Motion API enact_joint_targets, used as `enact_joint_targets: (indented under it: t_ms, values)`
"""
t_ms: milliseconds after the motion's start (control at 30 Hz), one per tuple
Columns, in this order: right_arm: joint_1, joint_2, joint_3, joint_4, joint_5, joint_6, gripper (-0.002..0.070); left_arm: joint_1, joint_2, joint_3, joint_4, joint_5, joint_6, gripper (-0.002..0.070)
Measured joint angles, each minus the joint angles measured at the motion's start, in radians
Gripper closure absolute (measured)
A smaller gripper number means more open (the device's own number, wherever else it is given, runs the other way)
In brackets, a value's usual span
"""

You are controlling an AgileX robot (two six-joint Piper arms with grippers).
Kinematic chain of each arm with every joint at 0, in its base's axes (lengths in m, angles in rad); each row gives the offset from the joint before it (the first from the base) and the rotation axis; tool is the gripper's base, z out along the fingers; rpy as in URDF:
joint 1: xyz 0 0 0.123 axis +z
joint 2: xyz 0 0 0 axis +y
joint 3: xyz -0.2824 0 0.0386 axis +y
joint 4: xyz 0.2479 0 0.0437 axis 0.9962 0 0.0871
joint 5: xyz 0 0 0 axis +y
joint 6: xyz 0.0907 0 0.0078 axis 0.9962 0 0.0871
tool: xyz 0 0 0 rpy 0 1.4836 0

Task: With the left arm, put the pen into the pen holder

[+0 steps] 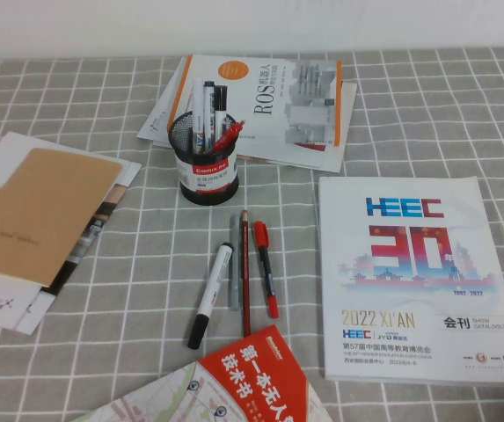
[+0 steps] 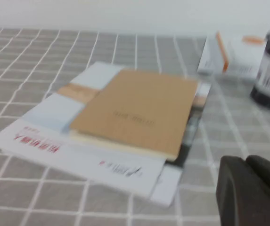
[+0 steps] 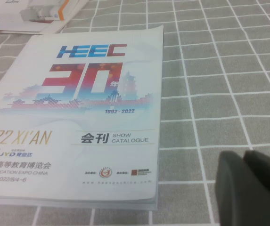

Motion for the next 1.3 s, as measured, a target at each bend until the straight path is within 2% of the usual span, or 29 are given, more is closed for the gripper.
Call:
enact_joint_targets:
  t_ms: [367,700,900,1100,1300]
  values:
    - [0.000,0.000,0.000,0.000,0.000,0.000,0.0689,0.000,0.000,0.000,-0.282,-0.068,-0.103,0.0678]
    - [0.000,0.000,0.000,0.000,0.000,0.000,0.0689,0.000,0.000,0.000,-0.336,-0.098,-0.126,0.0678]
    - [0.000,0.000,0.000,0.000,0.000,0.000,0.0689,0.000,0.102,-0.148,-0.343,0.063,-0.113,0.0678]
    - [0.000,0.000,0.000,0.000,0.000,0.000,0.0689,0.000,0.327,-0.317,-0.343,0.274,-0.008,0.0678]
    - [0.000,0.000,0.000,0.000,0.000,0.000,0.0689,0.000,0.552,-0.453,-0.332,0.410,0.114,0.0678]
